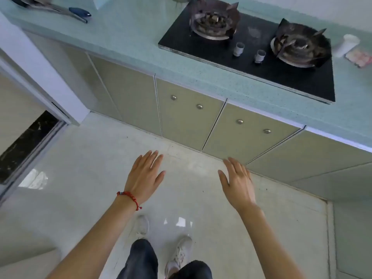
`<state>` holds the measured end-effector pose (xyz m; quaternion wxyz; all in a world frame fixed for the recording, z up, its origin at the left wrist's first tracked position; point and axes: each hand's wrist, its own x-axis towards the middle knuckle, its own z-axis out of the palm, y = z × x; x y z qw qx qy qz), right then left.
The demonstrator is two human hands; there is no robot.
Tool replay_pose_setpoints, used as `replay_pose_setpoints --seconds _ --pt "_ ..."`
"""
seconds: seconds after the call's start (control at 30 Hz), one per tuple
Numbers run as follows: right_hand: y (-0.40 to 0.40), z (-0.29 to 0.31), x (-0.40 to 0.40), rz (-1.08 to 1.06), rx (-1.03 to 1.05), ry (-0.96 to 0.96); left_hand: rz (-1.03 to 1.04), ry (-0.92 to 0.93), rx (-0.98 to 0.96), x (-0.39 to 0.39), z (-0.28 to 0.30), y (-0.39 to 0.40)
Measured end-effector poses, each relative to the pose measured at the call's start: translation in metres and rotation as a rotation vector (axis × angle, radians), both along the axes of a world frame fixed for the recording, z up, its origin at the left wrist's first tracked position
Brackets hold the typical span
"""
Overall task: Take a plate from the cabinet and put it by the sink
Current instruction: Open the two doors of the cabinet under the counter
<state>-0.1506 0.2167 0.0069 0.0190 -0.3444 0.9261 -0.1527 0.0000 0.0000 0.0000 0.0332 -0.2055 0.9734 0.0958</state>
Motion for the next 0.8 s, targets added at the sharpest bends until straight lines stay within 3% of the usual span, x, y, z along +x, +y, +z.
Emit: replay_pose_setpoints --seconds 0.3,0.8 --pt "-0.090 0.001 0.025 0.132 -0.035 0.023 0.137 0.028 0.022 0.040 -0.005 -0.065" --pt "-0.305 -0.006 0.091 0.253 0.007 -0.045 0.264 -0.040 0.057 0.111 -0.007 -0.252"
